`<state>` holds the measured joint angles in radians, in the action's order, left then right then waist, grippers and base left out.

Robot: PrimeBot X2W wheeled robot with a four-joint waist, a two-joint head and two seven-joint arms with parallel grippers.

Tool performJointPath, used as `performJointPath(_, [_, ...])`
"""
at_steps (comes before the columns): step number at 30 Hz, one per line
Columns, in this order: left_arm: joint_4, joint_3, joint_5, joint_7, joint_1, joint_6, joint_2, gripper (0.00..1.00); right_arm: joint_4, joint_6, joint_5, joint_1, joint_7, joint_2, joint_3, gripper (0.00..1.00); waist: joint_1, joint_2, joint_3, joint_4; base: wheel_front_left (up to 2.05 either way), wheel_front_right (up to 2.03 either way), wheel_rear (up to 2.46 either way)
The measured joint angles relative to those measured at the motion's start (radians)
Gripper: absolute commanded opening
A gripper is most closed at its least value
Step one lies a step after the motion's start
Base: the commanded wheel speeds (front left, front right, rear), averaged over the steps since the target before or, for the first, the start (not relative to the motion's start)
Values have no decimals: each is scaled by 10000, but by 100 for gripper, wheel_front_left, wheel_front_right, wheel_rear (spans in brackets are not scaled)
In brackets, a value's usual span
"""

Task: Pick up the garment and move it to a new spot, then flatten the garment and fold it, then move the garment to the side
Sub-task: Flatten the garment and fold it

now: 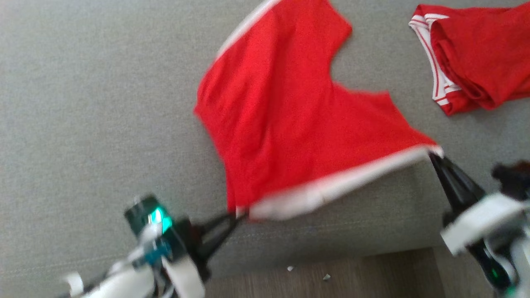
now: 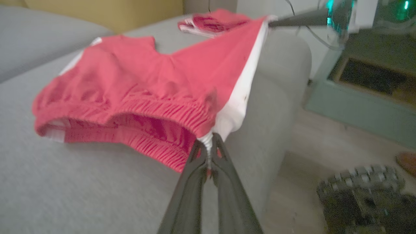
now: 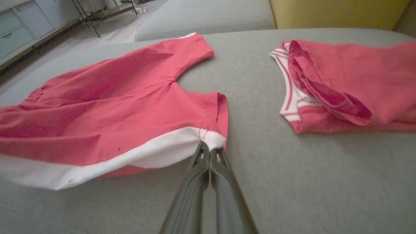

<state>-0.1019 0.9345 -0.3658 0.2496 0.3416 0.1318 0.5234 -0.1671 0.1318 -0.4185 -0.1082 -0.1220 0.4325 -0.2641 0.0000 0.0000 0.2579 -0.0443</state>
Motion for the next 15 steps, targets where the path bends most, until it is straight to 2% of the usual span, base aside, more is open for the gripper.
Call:
performJointPath(3, [-82, 591, 364, 0, -337, 0, 370, 0, 1185, 0, 0, 1356, -652, -334, 1066, 0, 0, 0, -109, 50, 0, 0, 0])
performJointPath(5, [-105, 1001, -98, -17, -391, 0, 468, 0, 2071, 0, -94, 2179, -978, -775, 1954, 0, 0, 0, -109, 146, 0, 0, 0])
performJointPath(9, [67, 1323, -744, -104, -500, 0, 554, 0, 3691, 0, -71, 3401, -1400, -1289, 2892, 0, 0, 0, -42, 306, 0, 0, 0])
performJointPath(11, [228, 1101, -1131, -100, -489, 0, 510, 0, 4195, 0, -38, 3386, -1394, -1507, 3170, 0, 0, 0, -2, 382, 0, 0, 0])
performJointPath(14, [364, 786, -1567, -86, -476, 0, 380, 0, 4297, 0, 157, 3035, -1417, -1513, 3254, 0, 0, 0, 29, 486, 0, 0, 0])
performJointPath(15, [456, 623, -1981, -19, -371, 0, 226, 0, 4136, 0, 165, 2358, -1569, -1567, 3243, 0, 0, 0, 56, 601, 0, 0, 0])
